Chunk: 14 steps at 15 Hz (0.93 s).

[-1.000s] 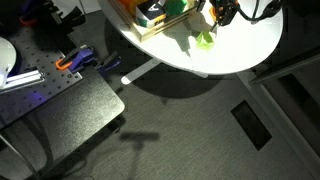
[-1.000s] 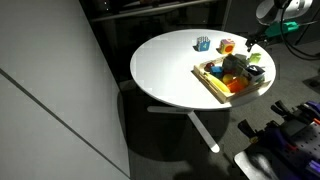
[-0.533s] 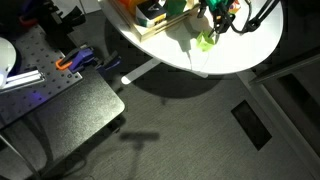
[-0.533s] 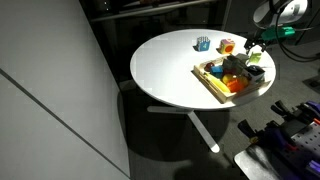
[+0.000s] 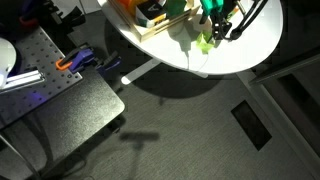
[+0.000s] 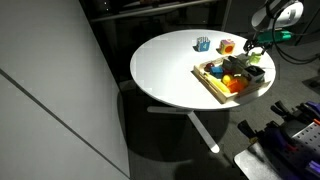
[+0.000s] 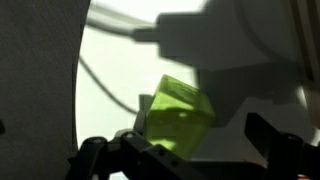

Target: Pick up the light green bowl and place it in the wooden tray

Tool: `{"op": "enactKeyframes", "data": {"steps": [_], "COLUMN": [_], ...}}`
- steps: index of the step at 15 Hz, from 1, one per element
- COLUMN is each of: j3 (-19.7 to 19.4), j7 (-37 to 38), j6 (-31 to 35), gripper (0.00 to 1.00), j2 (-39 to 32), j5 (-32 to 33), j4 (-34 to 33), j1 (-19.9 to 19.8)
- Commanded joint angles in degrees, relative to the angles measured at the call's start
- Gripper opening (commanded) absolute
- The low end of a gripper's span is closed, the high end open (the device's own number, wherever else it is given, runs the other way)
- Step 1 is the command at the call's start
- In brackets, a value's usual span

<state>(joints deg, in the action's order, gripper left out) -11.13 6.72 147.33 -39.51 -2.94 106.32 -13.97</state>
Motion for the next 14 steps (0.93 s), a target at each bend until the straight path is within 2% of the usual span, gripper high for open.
{"op": "enactKeyframes", "data": {"steps": [1,11,12,13,14], "j3": [-1.3,-2.4,-2.5,-2.5,-2.5], "j7": [3.5,9.5,9.7,9.9,10.0], "j6": [0.6,-0.5,-0.4,-0.4,-0.4], "gripper": [1.0,1.0,0.75,0.73,0.66], "j2": [-1.5,-2.8,-3.0,-3.2,-3.3], "j5": [-0.8,-1.0,-0.9,-0.9,-0.9], "j4": [-1.8,-2.5,-2.6,-2.7,-2.9], "j1": [0.7,1.3,1.4,1.5,1.5]}}
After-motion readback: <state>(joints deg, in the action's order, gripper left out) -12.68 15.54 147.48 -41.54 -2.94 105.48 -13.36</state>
